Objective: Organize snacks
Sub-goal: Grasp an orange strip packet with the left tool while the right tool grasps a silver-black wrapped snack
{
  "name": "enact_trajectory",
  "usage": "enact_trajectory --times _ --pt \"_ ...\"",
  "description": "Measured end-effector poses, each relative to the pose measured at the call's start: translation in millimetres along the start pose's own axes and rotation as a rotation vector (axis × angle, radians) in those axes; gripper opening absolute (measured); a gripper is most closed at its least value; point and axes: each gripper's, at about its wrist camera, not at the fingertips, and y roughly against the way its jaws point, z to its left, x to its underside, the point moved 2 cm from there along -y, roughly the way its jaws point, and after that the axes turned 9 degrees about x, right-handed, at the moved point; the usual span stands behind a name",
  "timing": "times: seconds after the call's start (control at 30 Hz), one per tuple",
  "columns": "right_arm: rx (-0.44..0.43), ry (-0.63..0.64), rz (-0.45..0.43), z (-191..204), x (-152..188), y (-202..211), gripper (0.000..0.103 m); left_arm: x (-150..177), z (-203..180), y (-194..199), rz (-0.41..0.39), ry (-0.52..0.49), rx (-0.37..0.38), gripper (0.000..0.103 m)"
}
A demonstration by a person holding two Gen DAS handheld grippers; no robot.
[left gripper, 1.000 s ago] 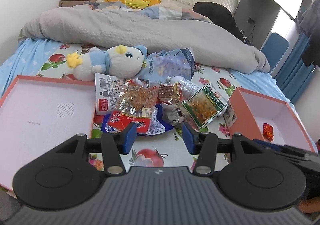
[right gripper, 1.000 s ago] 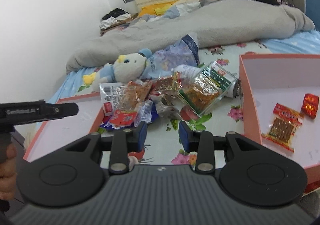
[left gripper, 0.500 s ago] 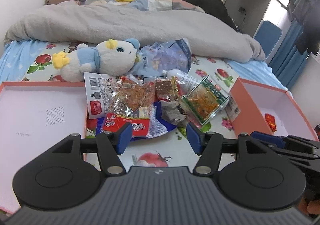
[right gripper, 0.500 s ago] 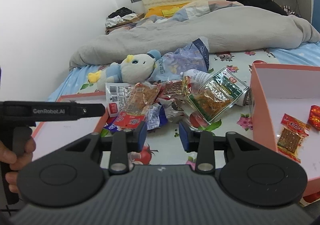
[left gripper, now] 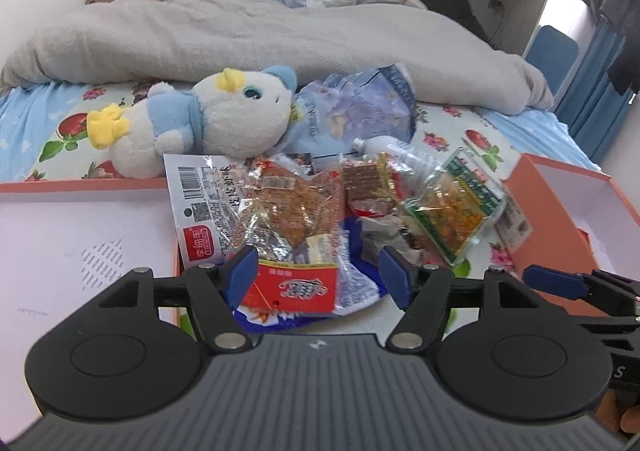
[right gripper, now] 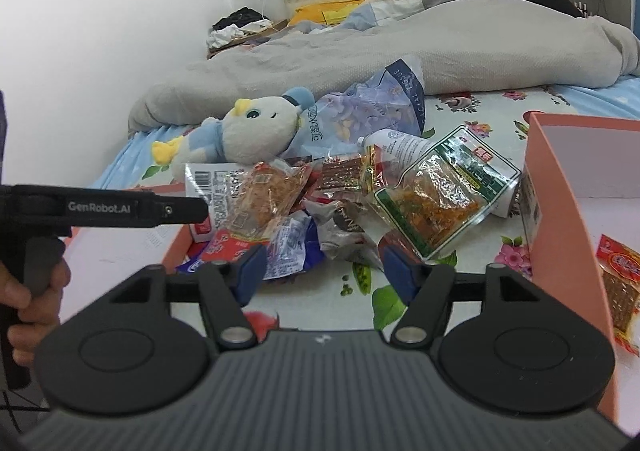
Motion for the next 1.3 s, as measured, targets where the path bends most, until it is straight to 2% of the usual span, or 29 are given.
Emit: enact_trajectory --times 0.23,0.3,0.47,0.63,0.77,1.0,1.1,1.17,1.3 --pt "-0.03 -0.011 0.009 -2 -5 -31 0.067 -12 11 -33 0.035 -0.016 -0.011 0.078" --pt "-0.036 -0.014 0.011 -2 -8 -41 0.067 -17 11 -39 0.04 -0.036 -0.01 0.084" --pt "-0.053 -0.015 0.039 -2 -15 -70 0.067 -29 14 -62 0.044 -0.058 -0.027 0.086" --pt "-0.064 0.0 0.077 -2 -18 -99 0.067 -36 23 -95 0.088 -0.073 -0.05 0.086" --pt "-0.071 0.012 0.09 -2 -21 -116 0.066 -40 30 -118 0.122 -0.083 -0.043 0.094" --pt "-0.082 0.041 0.108 2 -22 -140 0.066 -41 34 -149 0.15 -0.122 -0.072 0.095" --pt "-0.086 0.046 0.128 4 -18 -148 0.063 -41 38 -157 0.144 -0.116 -0.06 0.098" --pt "-0.078 0.04 0.146 3 -15 -154 0.055 -41 40 -161 0.138 -0.115 -0.058 0.098" --pt "-0.087 0.036 0.152 3 -12 -157 0.053 -40 42 -166 0.138 -0.112 -0.069 0.096"
